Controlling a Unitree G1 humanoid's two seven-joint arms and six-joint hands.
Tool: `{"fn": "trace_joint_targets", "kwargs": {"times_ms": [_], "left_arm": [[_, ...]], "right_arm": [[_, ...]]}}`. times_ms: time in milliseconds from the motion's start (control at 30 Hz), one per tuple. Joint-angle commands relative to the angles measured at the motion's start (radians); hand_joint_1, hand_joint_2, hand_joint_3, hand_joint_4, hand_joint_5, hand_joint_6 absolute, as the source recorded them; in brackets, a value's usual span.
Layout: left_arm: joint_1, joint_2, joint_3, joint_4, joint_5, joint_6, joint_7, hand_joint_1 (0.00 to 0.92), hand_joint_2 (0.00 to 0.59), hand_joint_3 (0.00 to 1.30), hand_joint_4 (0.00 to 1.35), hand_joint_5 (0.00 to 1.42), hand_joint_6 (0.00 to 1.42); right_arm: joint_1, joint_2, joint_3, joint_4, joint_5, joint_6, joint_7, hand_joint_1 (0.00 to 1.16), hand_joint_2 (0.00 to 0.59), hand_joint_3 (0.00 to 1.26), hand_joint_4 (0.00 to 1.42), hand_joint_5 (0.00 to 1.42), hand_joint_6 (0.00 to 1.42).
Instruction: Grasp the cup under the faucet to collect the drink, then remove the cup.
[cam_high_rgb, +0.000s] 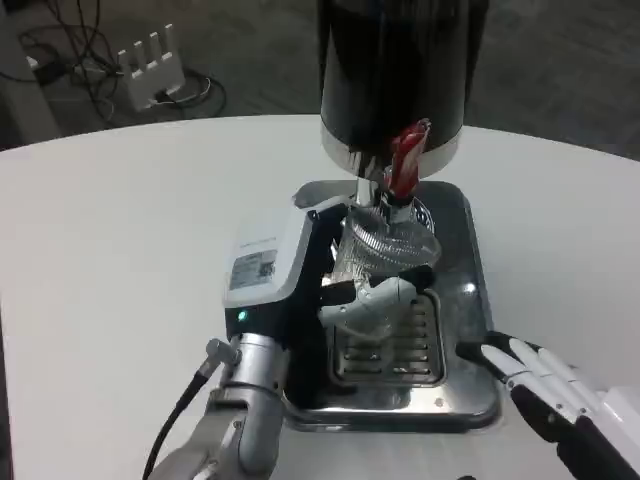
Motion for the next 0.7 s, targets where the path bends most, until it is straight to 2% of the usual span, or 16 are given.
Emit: {"fn": "trace_joint_targets", "kwargs": {"times_ms": [33,100,200,233,267,367,433,700], "left_arm": [[0.02,0.013,-0.013,-0.007,-0.027,-0.01,-0.031,0.158,0.218,0.67,0.57,0.59,0.56],[0.031,0.02,-0.012,-0.012,-0.044,-0.023,-0.057,0.15,0.219,0.46,0.36,0.44,0.44],[0.045,0.037,-0.004,-0.018,-0.082,-0.056,-0.121,0.134,0.196,0.17,0.14,0.3,0.28],[0.053,0.046,0.0,-0.02,-0.097,-0.075,-0.143,0.114,0.161,0.06,0.08,0.25,0.24],[0.059,0.053,0.004,-0.022,-0.11,-0.092,-0.16,0.069,0.102,0.01,0.02,0.2,0.2],[0.078,0.066,0.016,-0.033,-0.143,-0.126,-0.187,0.004,0.027,0.0,0.0,0.16,0.17],[0.095,0.075,0.025,-0.052,-0.165,-0.139,-0.209,0.0,0.004,0.0,0.0,0.14,0.15],[0.178,0.098,0.05,-0.158,-0.199,-0.12,-0.28,0.0,0.0,0.0,0.0,0.09,0.09]], "right_arm": [[0.012,0.004,-0.004,0.006,0.013,-0.01,-0.018,0.47,0.418,0.09,0.01,0.0,0.0],[0.011,0.006,-0.002,0.004,0.014,-0.01,-0.022,0.47,0.418,0.09,0.01,0.0,0.0],[0.014,0.01,0.003,0.003,0.013,-0.014,-0.028,0.47,0.419,0.09,0.01,0.0,0.0],[0.018,0.012,0.005,0.002,0.013,-0.016,-0.031,0.47,0.419,0.09,0.01,0.0,0.0],[0.02,0.014,0.005,0.001,0.014,-0.017,-0.032,0.47,0.419,0.09,0.01,0.0,0.0],[0.02,0.015,0.007,0.002,0.015,-0.016,-0.034,0.47,0.419,0.09,0.01,0.0,0.0],[0.019,0.017,0.013,0.002,0.014,-0.018,-0.038,0.47,0.419,0.09,0.01,0.0,0.0],[0.024,0.02,0.021,0.001,0.011,-0.018,-0.038,0.47,0.419,0.09,0.01,0.0,0.0]]}}
